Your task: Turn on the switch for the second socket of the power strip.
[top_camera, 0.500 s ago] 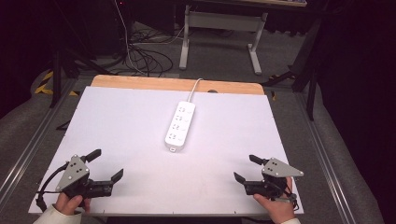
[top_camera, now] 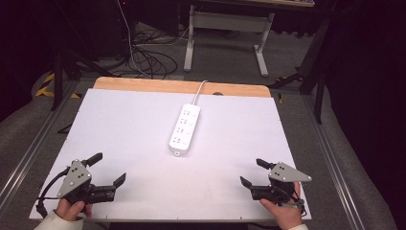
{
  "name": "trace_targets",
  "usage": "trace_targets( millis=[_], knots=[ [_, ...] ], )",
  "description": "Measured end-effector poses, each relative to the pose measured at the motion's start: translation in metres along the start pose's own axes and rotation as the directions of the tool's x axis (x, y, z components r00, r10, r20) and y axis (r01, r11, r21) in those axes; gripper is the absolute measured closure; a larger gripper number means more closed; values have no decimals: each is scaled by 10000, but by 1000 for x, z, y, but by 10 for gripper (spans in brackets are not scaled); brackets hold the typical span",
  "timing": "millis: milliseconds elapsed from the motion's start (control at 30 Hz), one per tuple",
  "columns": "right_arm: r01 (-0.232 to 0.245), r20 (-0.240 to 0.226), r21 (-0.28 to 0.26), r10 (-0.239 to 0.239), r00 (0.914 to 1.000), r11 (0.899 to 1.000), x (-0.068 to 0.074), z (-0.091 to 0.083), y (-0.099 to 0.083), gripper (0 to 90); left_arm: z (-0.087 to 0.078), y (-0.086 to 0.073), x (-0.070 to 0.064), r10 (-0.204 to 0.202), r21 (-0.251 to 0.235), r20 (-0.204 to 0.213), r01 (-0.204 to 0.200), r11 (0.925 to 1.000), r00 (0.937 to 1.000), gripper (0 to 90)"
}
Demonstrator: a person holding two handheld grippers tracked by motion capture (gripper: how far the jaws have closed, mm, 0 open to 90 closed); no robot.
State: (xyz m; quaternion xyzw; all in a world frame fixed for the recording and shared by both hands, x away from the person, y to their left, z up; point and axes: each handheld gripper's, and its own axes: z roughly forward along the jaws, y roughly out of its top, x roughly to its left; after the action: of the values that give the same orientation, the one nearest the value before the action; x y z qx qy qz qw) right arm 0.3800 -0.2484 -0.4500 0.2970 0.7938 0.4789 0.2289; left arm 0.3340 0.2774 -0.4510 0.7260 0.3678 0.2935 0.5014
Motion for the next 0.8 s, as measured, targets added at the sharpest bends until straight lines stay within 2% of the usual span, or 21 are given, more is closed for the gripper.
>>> trace_targets(
  millis=[333,467,800],
  knots=[
    [-28,-164,-7,27,9999,10000,2,1,4,173,-1,0,0,-38,4,-16,38,10000,10000,32],
    [131,-133,243,-128,9998,9996,2,5,14,214,-1,0,0,-38,22,-39,38,10000,10000,32],
    [341,-239,391,-332,9992,9987,1,18,38,249,-1,0,1,-63,58,-32,63,10000,10000,32]
  ],
)
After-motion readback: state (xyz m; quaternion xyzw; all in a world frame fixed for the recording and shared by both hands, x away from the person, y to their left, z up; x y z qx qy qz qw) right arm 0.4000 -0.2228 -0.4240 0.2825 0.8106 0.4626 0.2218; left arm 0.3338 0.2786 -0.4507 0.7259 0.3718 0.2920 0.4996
